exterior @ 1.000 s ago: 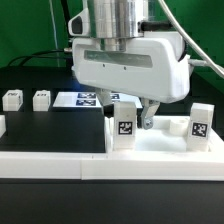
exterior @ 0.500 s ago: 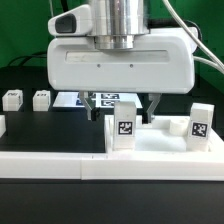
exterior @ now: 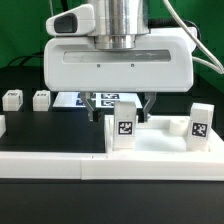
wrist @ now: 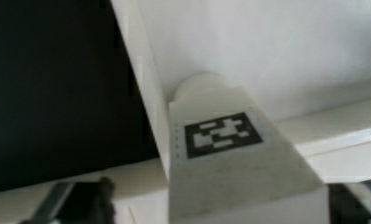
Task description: Assemble square table
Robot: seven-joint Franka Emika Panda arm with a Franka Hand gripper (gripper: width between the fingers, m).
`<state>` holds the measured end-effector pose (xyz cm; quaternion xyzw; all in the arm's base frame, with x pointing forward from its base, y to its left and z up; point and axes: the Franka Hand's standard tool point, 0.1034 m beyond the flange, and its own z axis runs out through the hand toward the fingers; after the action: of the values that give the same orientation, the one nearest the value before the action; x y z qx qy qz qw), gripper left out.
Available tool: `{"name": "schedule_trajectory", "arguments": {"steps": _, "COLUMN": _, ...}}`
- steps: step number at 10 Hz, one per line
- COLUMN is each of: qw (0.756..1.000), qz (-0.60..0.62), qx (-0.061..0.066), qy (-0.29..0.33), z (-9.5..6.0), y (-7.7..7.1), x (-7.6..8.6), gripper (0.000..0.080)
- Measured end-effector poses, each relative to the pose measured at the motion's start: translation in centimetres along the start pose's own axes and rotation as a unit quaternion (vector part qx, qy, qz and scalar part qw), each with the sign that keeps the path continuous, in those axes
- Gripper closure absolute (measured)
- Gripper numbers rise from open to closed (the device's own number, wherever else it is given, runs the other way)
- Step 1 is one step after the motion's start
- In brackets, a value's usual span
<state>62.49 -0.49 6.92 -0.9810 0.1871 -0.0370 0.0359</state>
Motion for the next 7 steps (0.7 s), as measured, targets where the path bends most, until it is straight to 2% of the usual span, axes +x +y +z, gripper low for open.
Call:
{"name": "schedule_trajectory", "arguments": {"steps": 2, "qw": 0.998, "qz": 0.063, "qx": 0.000, "qy": 0.000, "z": 0.01, "y": 0.00, "x": 0.00, "gripper": 0.0510}}
{"name": "schedule_trajectory", "arguments": {"steps": 4, "qw": 0.982, "qz": 0.189, "qx": -0.002, "qy": 0.000, "z": 0.13, "y": -0.34, "x": -0.07, "gripper": 0.0510}}
{"name": "schedule_trajectory", "arguments": {"steps": 5, "qw": 0.960, "qz": 0.278, "qx": -0.006, "qy": -0.004, "z": 0.10, "y": -0.43, "x": -0.11, "gripper": 0.0510}}
{"name": "schedule_trajectory", "arguments": {"steps": 6, "qw": 0.922, "qz": 0.386, "qx": -0.014, "qy": -0.009, "z": -0.04, "y": -0.64, "x": -0.27, "gripper": 0.0510}}
{"name": "schedule_trajectory", "arguments": {"steps": 7, "qw": 0.900, "qz": 0.436, "qx": -0.017, "qy": -0.006, "z": 0.00, "y": -0.66, "x": -0.31, "gripper": 0.0509}}
